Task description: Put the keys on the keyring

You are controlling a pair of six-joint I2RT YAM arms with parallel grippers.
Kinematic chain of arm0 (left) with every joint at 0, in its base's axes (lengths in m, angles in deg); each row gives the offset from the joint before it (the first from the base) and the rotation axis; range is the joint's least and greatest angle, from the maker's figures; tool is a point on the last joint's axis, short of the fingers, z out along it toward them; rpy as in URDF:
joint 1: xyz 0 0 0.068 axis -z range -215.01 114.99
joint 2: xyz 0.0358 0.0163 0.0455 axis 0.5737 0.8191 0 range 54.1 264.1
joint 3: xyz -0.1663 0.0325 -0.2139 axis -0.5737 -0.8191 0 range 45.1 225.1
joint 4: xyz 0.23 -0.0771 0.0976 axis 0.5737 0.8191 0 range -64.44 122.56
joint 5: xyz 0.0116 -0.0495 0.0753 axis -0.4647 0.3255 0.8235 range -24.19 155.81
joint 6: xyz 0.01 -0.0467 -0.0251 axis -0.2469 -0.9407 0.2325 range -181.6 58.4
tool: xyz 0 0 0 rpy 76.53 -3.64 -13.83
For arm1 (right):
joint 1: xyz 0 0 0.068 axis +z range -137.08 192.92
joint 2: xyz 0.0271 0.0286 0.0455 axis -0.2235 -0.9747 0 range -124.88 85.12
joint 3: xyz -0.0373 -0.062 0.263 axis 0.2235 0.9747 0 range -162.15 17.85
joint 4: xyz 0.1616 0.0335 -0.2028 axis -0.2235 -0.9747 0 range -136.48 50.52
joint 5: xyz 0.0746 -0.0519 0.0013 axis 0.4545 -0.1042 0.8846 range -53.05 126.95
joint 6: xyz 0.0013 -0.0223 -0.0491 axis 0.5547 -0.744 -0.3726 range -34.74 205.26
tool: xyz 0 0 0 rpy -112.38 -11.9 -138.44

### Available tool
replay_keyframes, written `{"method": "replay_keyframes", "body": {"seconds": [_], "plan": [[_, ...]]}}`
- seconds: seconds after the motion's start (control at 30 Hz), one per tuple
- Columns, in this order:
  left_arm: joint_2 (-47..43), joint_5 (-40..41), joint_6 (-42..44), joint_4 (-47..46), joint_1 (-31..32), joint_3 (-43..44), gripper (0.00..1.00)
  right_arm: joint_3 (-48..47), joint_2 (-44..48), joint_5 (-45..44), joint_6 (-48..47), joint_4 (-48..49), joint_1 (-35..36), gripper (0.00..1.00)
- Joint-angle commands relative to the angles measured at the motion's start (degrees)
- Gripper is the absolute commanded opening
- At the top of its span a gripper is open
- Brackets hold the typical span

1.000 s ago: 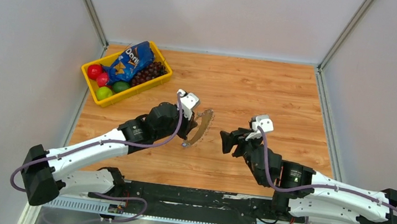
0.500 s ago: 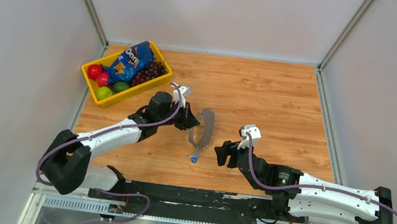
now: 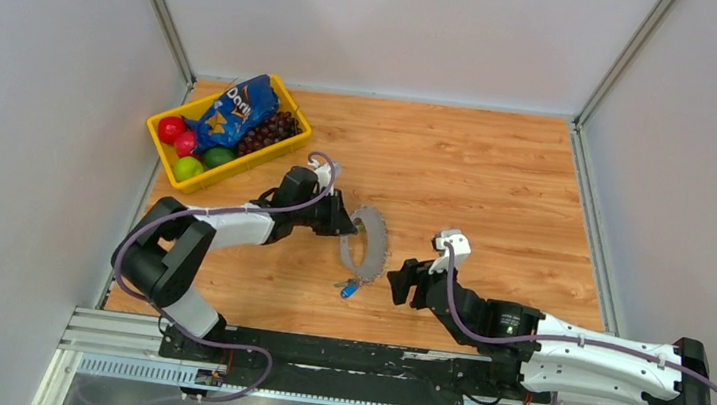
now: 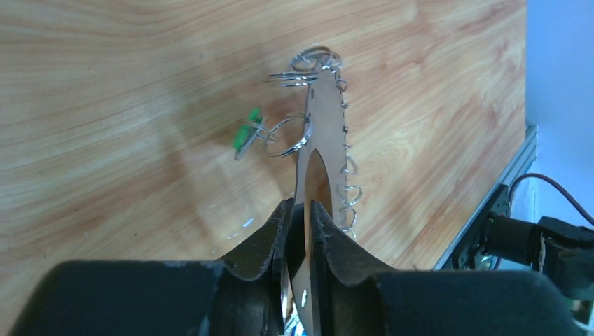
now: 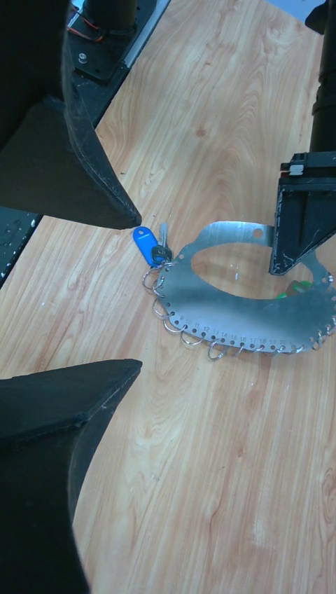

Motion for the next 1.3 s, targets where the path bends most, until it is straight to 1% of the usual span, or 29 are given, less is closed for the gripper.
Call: {"method": "replay_keyframes", "body": {"seconds": [0.0,0.03,0.07,0.13,0.17,0.23,0.27,0.3,0.33,0.37,0.4,0.43,0.47,0.53,0.77,0.87,1.1,1.27], "plan": [[2.2,-0.4,-0.1,-1.7,-0.6,0.2,0.30,0.5,1.0,0.2,2.0,1.4,-0.2,0.71],[2.3,-0.3,0.0,-1.7,-0.6,0.1,0.33,0.5,0.9,0.1,2.0,1.3,-0.3,0.72],[2.4,-0.3,0.3,-1.7,-0.7,0.1,0.38,0.5,0.9,0.0,2.0,1.3,-0.3,0.72],[2.3,-0.6,1.1,-1.6,-0.6,0.3,0.44,0.6,0.7,-0.1,2.2,1.4,-0.3,0.73],[2.1,-0.8,1.4,-1.2,-0.6,0.4,0.46,0.5,0.6,0.0,2.3,1.4,-0.4,0.75],[0.7,-0.4,2.4,-0.1,-0.6,1.0,0.49,0.4,0.3,0.0,2.4,1.3,-0.6,0.84],[0.2,-0.2,3.1,0.5,-0.6,1.5,0.54,0.3,0.2,0.1,2.4,1.4,-0.7,0.88],[-0.9,0.5,3.5,1.8,-0.6,1.8,0.59,0.2,0.1,0.0,2.4,1.3,-0.8,0.92],[-1.5,1.1,4.3,3.7,-0.6,2.5,0.71,0.1,0.0,0.0,2.3,1.3,-0.9,0.95],[-2.9,2.2,4.8,4.7,-0.6,3.0,0.75,-0.1,-0.1,0.0,2.1,1.3,-1.0,0.98],[-3.6,2.9,5.8,6.7,-0.6,3.9,0.82,-0.4,-0.1,0.1,1.9,1.3,-1.1,1.00],[-5.2,4.2,6.4,7.7,-0.6,4.3,0.85,-0.6,-0.2,0.2,1.6,1.3,-1.2,1.00],[-6.1,4.8,7.7,9.9,-0.6,5.1,0.96,-1.0,-0.3,0.3,1.3,1.3,-1.3,1.00],[-8.8,7.1,9.5,13.4,-0.6,6.3,0.99,-1.6,-0.6,0.5,0.9,1.1,-1.5,1.00],[-21.1,15.0,13.4,23.5,-0.6,9.4,1.00,-4.8,-2.7,0.4,-0.5,-0.6,-2.2,1.00],[-24.4,17.6,14.8,28.8,-0.6,11.4,1.00,-6.4,-3.6,-0.2,-0.7,-1.6,-2.5,1.00],[-33.8,20.2,17.1,33.8,-0.7,13.3,1.00,-10.7,-4.3,-1.1,-1.5,-4.3,-3.1,1.00],[-38.7,21.7,18.6,36.3,-0.6,14.2,1.00,-18.7,-8.5,-0.4,-7.5,-7.6,-3.6,1.00]]}}
